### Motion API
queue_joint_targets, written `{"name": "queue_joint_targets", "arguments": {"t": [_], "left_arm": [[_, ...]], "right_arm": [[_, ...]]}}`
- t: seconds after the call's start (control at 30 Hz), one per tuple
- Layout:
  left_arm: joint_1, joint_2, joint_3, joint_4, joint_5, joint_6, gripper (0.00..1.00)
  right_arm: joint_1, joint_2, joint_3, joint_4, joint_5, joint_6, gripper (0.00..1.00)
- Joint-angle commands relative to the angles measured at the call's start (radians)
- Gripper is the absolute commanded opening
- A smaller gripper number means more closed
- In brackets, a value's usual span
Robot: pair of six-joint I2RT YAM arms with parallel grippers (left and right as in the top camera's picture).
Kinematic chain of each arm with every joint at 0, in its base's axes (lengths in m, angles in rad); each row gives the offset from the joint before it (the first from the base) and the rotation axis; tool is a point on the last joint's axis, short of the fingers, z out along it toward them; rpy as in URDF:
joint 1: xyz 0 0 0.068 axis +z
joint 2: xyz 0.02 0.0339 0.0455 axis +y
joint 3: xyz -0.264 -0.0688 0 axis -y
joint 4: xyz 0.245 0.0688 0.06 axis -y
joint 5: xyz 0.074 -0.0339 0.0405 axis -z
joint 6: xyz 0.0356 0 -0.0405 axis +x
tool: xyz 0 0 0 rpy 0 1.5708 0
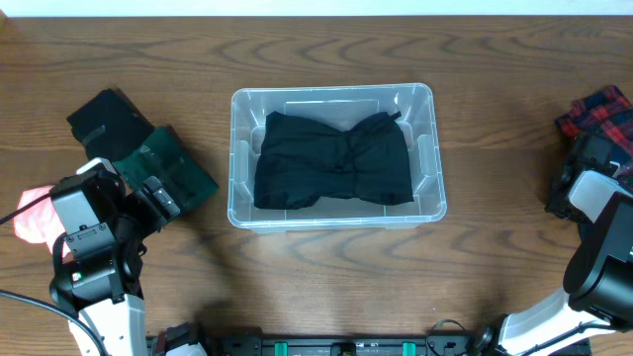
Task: Pack container
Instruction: 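Return the right gripper and grasp the navy garment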
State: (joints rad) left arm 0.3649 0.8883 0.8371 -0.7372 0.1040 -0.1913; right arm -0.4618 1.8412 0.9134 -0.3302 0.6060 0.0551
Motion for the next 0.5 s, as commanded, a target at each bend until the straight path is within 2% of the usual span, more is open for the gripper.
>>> {"name": "queue_joint_targets", "arguments": {"t": [0.0,0.27,0.47], "left_arm": [[0.005,0.001,0.024,-0.003,-0.011,-0.013,0.98],[0.005,0.001,0.024,-0.003,-0.011,-0.013,0.98],[0.005,0.001,0.024,-0.003,-0.011,-0.013,0.98]], "right_arm": [[-0.002,0.011,-0.011,-0.015,-0.056,0.003,0.01],[0.095,-0.157,0.034,-0.021,-0.063,-0.044,0.01],[0.240,-0.359,0.097,-0.022,-0.134,-0.210,0.01]]}}
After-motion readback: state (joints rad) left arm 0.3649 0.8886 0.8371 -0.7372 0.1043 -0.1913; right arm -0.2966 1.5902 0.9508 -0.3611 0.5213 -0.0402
